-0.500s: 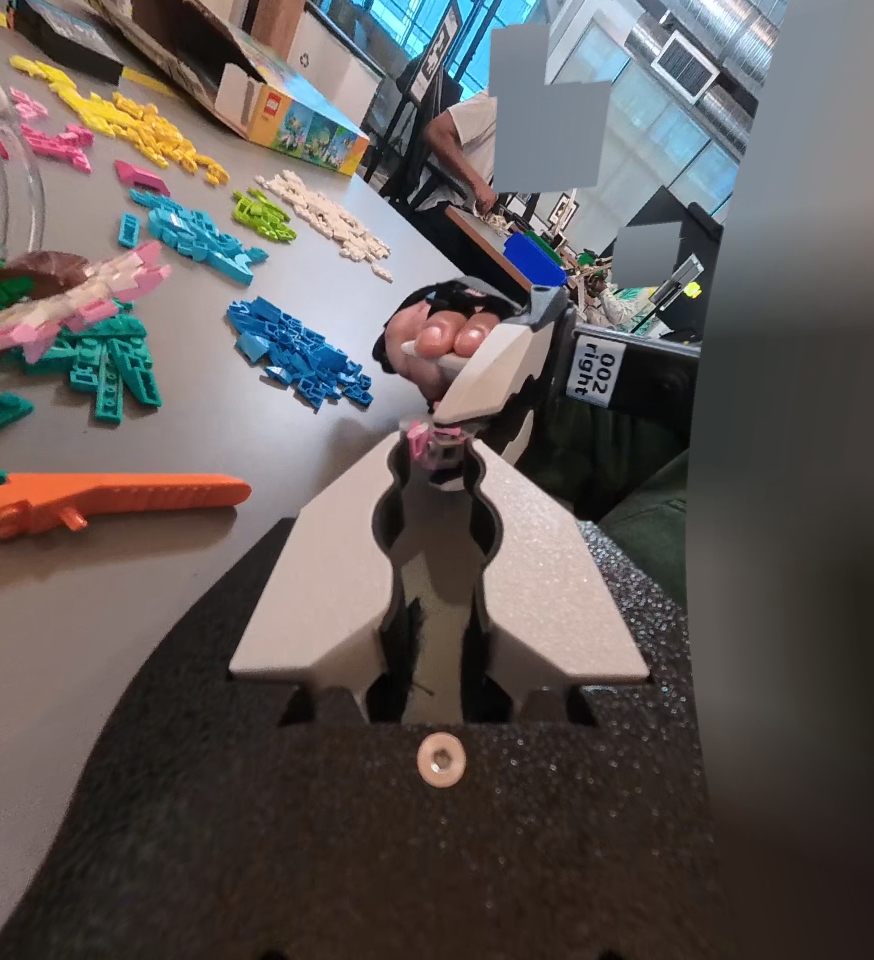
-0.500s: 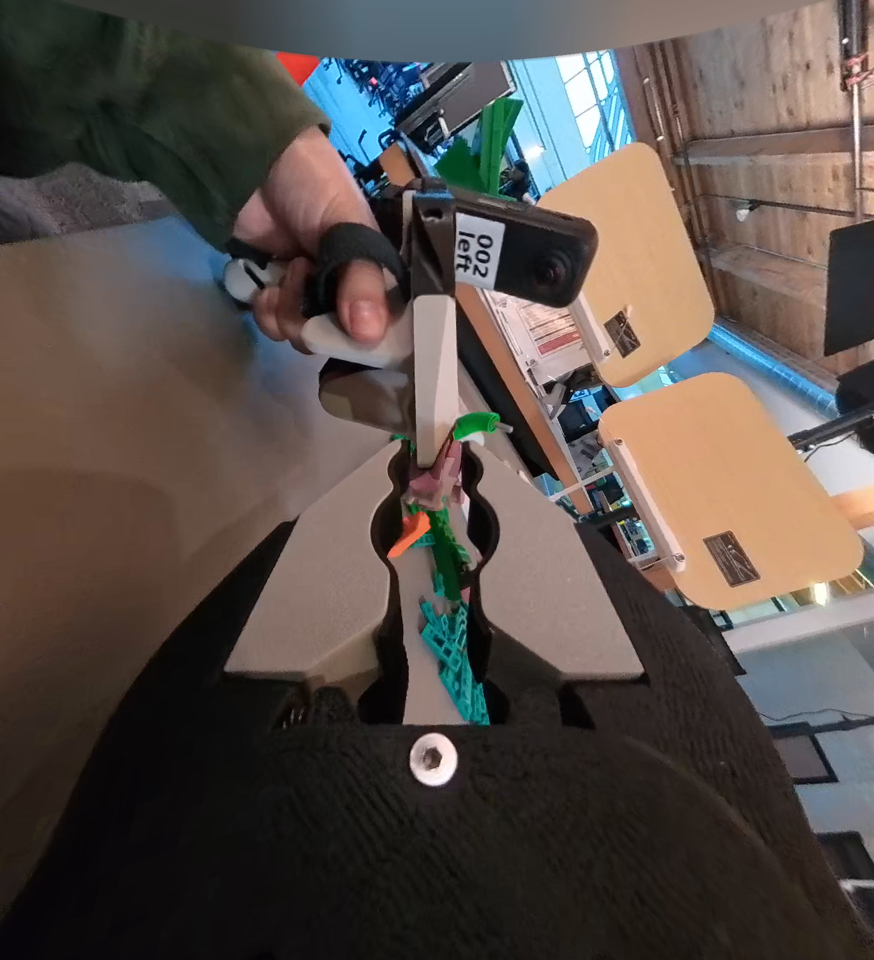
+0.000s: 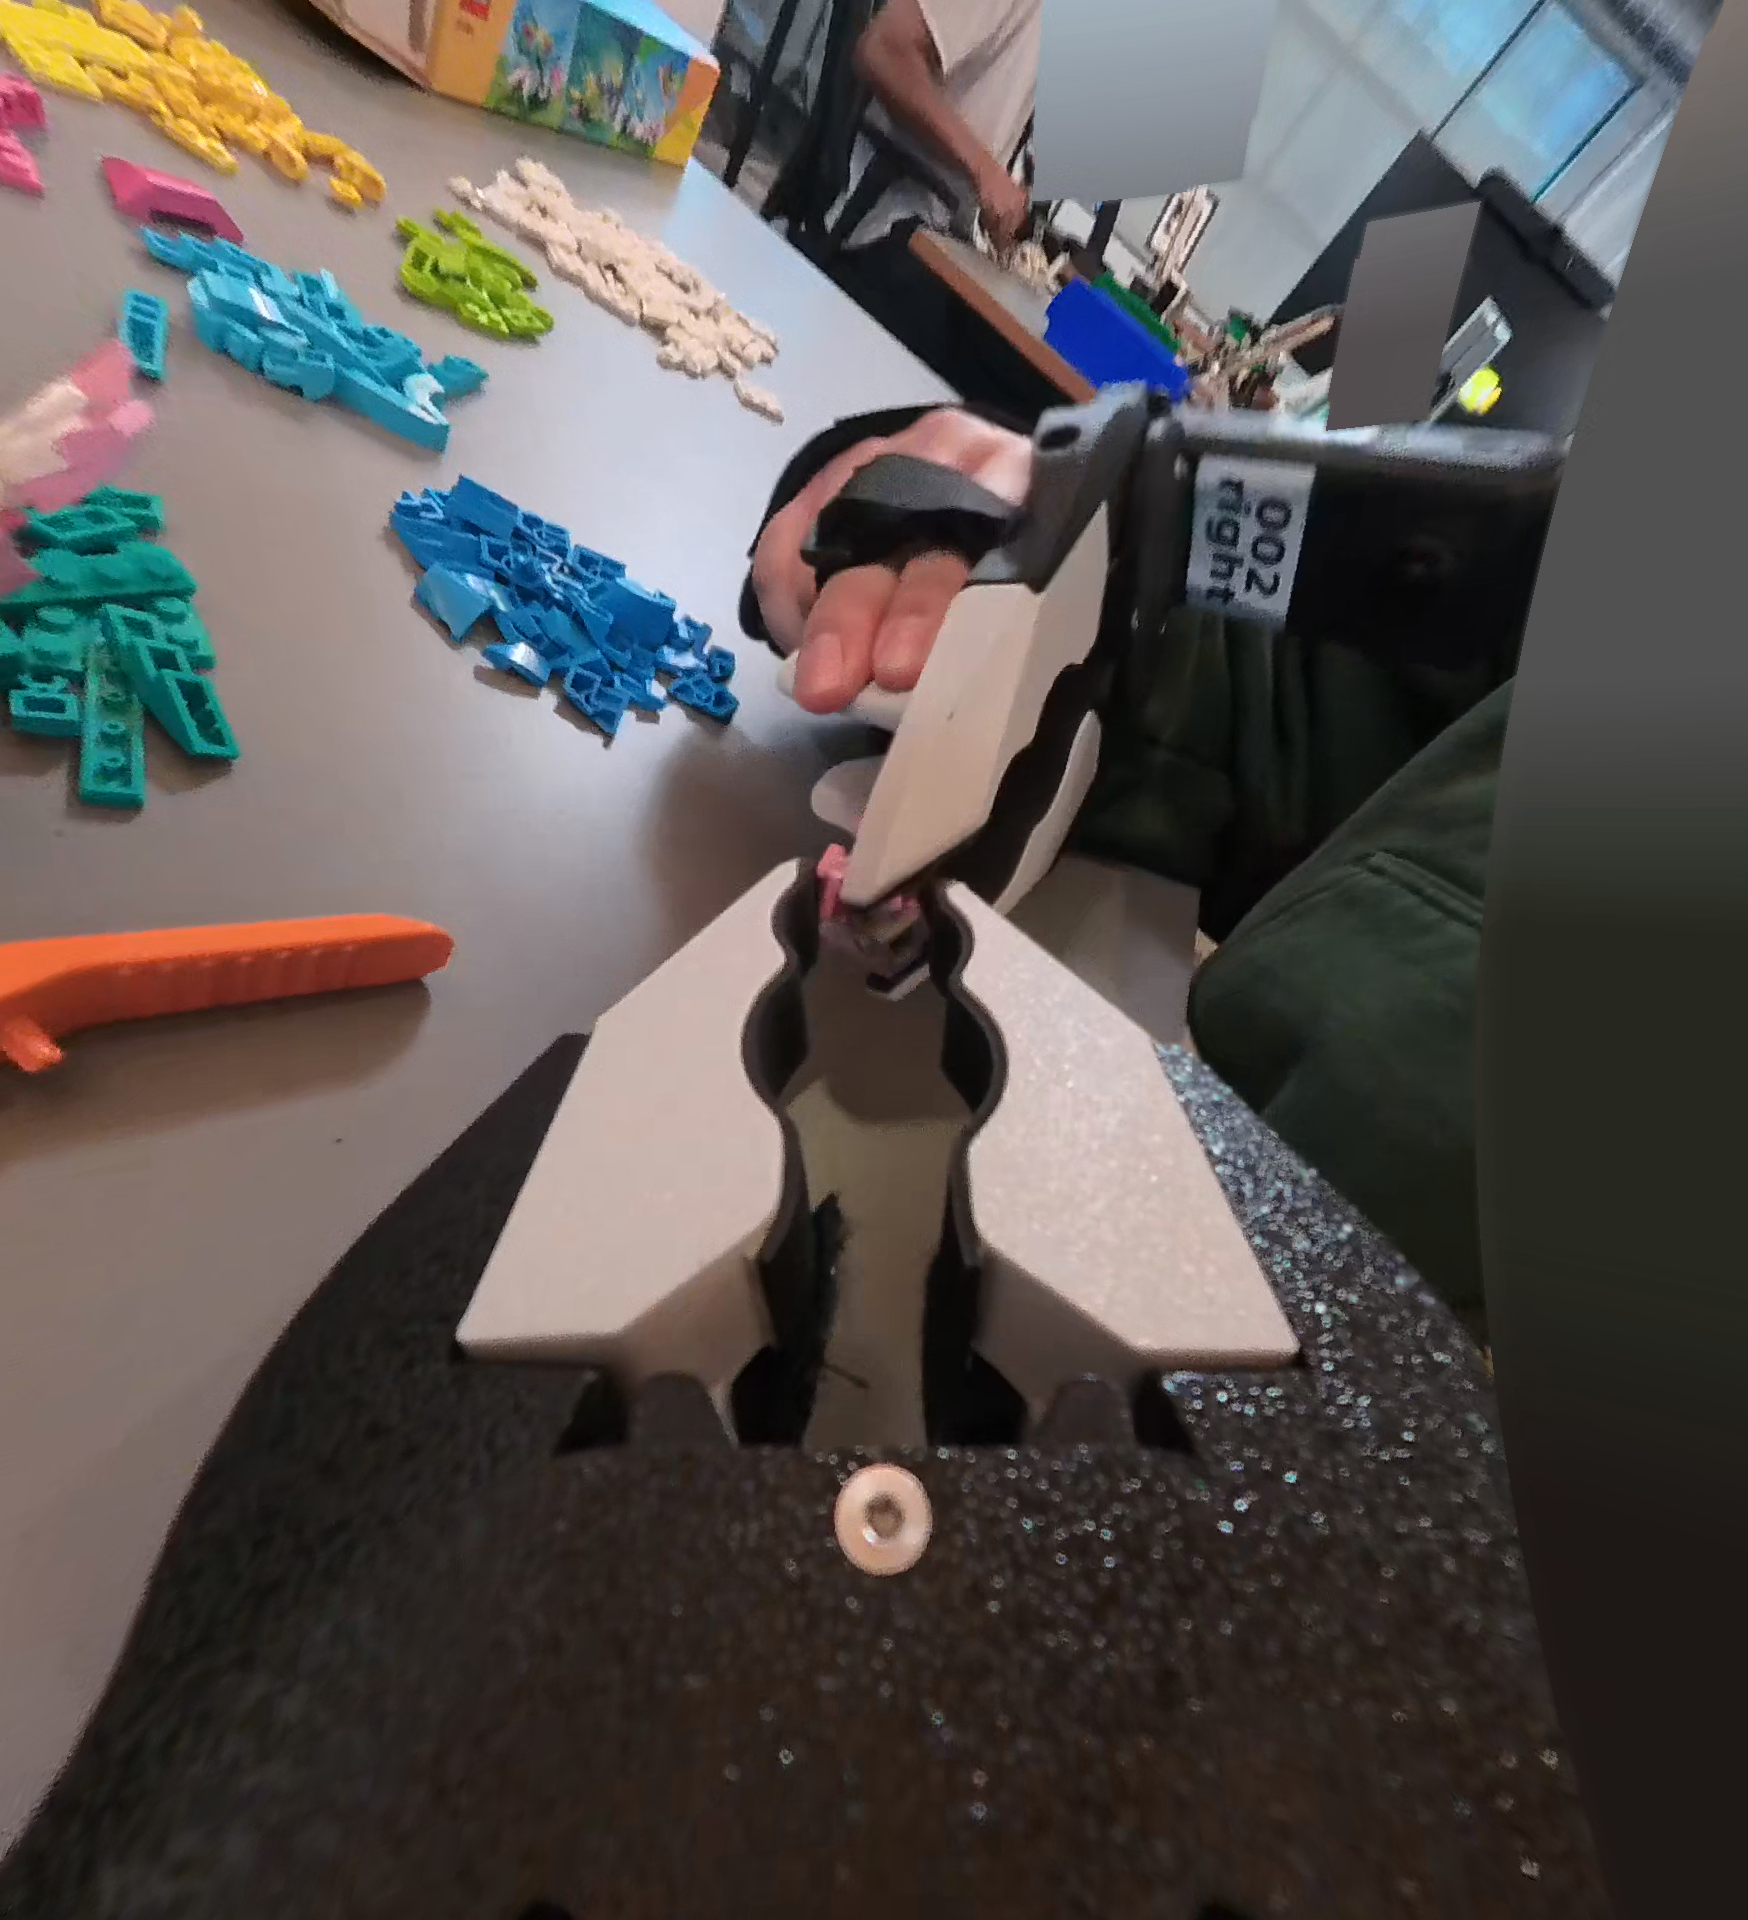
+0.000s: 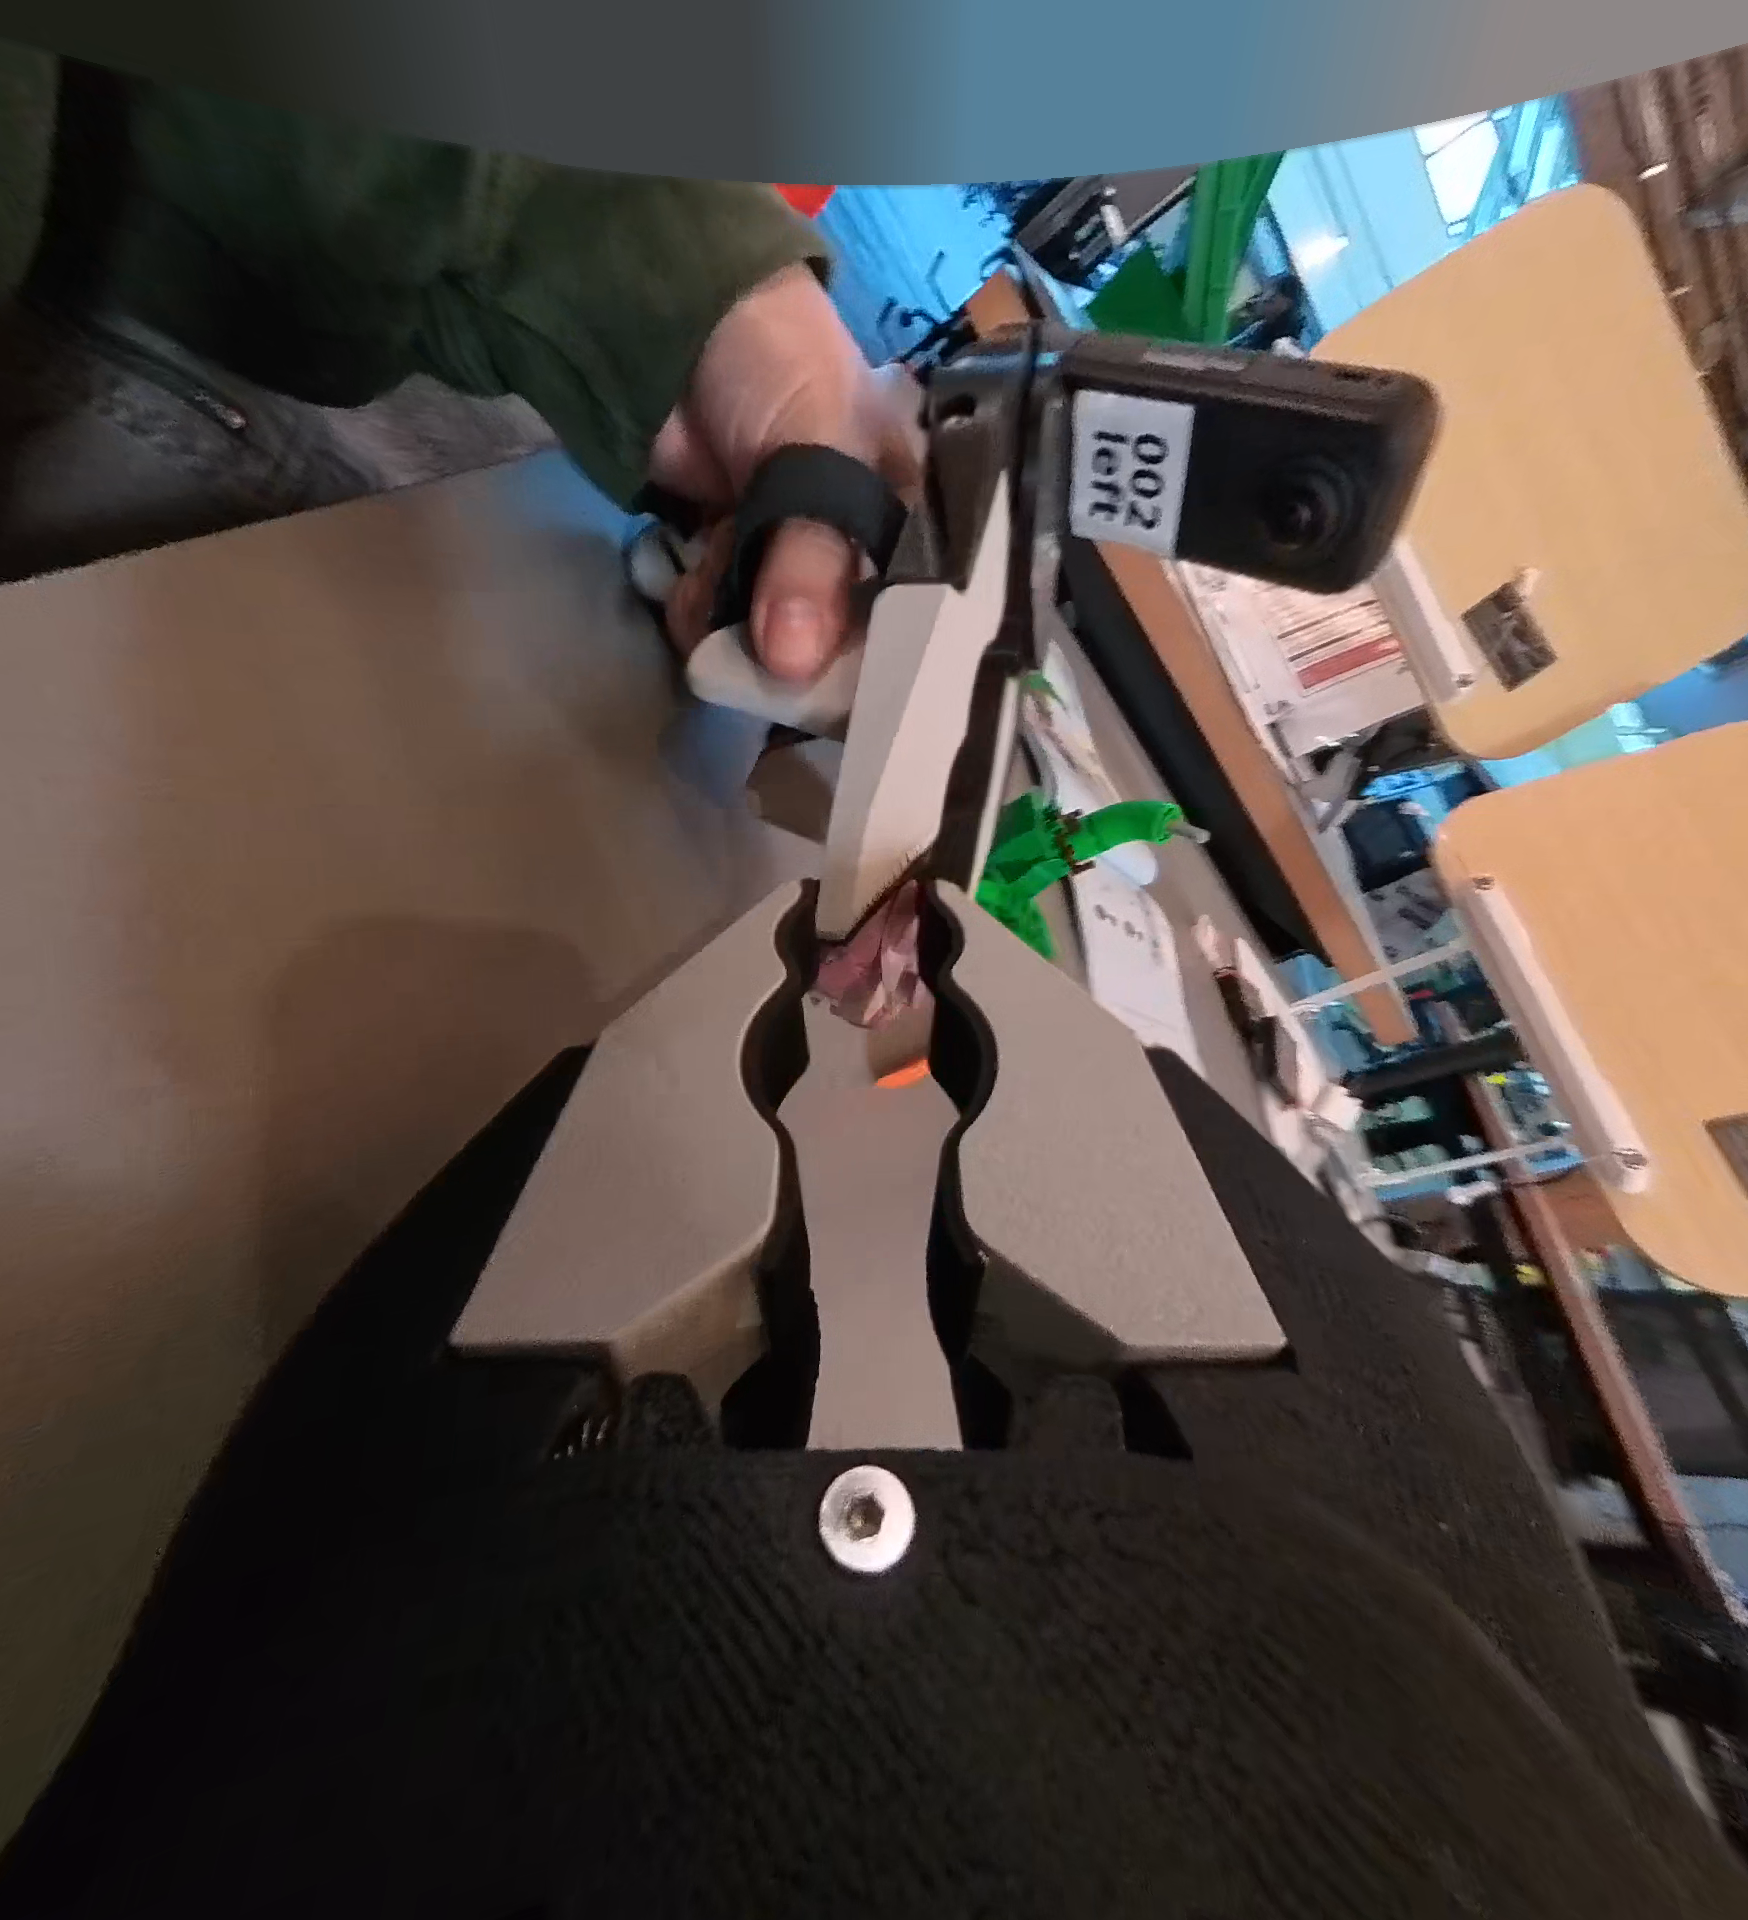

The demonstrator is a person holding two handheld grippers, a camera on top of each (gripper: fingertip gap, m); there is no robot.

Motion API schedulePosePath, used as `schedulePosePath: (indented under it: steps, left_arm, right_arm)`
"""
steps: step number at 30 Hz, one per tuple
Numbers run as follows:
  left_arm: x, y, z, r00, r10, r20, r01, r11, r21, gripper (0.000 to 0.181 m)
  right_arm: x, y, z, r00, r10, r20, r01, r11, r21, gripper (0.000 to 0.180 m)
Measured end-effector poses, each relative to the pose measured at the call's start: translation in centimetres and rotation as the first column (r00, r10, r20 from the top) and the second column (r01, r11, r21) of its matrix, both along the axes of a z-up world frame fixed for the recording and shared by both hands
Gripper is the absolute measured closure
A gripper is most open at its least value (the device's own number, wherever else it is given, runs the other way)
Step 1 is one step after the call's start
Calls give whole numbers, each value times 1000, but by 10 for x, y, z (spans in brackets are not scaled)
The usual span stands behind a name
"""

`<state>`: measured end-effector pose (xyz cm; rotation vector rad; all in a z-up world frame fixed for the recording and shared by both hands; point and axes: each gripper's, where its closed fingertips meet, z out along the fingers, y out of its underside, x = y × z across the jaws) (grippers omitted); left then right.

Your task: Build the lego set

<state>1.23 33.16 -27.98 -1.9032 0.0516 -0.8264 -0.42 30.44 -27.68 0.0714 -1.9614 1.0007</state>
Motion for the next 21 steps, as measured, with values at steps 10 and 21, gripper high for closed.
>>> schedulePosePath:
  steps: [10, 21]
  left_arm:
    - [-4, 6, -12, 995, 57, -81, -62, 997, -54, 165]
    - [-20, 1, -13, 979, 196, -47, -200, 975, -93, 138]
  right_arm:
    - [-3, 5, -12, 990, -10, 142, 21, 996, -81, 164]
    - [-7, 10, -7, 994, -38, 100, 49, 992, -113, 164]
